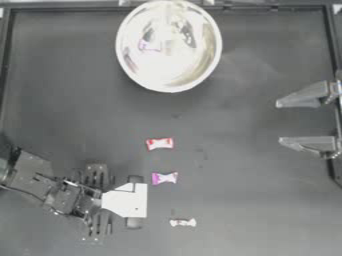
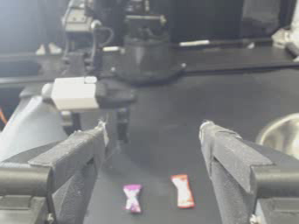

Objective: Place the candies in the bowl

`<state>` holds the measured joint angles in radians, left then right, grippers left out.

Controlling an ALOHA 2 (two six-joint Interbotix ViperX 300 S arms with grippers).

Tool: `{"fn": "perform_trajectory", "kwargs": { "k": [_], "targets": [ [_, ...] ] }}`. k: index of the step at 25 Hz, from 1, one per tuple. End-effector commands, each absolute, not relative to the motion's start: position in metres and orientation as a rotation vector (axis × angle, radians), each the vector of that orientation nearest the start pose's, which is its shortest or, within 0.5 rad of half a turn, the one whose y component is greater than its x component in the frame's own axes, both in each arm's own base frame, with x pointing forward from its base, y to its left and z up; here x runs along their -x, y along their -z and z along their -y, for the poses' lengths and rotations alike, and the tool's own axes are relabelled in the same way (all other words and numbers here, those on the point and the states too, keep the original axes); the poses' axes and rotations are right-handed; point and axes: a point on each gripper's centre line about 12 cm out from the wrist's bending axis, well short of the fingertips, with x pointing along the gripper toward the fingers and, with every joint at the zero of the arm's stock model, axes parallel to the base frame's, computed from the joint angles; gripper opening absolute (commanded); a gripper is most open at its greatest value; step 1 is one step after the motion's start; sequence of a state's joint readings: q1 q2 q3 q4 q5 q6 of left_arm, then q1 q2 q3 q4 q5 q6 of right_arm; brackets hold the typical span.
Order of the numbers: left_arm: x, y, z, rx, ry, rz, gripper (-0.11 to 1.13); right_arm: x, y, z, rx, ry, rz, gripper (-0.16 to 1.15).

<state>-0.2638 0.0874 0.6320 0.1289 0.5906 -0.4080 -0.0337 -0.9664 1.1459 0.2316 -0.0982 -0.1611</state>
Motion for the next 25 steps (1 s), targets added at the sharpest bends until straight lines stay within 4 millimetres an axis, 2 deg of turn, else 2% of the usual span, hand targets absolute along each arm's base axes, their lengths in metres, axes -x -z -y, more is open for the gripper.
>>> {"fn": "perform_trajectory", "kwargs": {
  "k": [1, 5, 7, 11, 12, 19, 22, 25],
  "targets": [
    [-0.335, -0.115, 0.081, 0.048, -0.029, -1.275, 1.02, -0.201, -0.288, 0.009, -0.074, 0.058, -0.065, 0.95],
    [-0.335, -0.113, 0.08, 0.05, -0.034, -1.28, 0.94, -0.201, -0.288, 0.009, -0.075, 0.058, -0.065, 0.95],
    [-0.336, -0.114, 0.08, 0.052, -0.035, -1.277, 0.82, -0.201, -0.288, 0.009, -0.075, 0.059, -0.062, 0.95],
    [-0.336, -0.113, 0.08, 0.052, -0.034, -1.278, 0.48, -0.201, -0.288, 0.009, -0.075, 0.059, -0.062, 0.95],
    [-0.337, -0.114, 0.08, 0.053, -0.033, -1.275, 0.43, -0.201, -0.288, 0.009, -0.075, 0.058, -0.062, 0.95],
    [-0.338, -0.116, 0.081, 0.053, -0.031, -1.269, 0.39, -0.201, -0.289, 0.009, -0.075, 0.058, -0.059, 0.95],
    [-0.341, -0.129, 0.082, 0.053, -0.02, -1.233, 0.37, -0.201, -0.288, 0.009, -0.075, 0.058, -0.061, 0.95],
    [-0.344, -0.153, 0.077, 0.051, -0.015, -1.165, 0.32, -0.201, -0.288, 0.009, -0.075, 0.058, -0.061, 0.95]
  ]
}}
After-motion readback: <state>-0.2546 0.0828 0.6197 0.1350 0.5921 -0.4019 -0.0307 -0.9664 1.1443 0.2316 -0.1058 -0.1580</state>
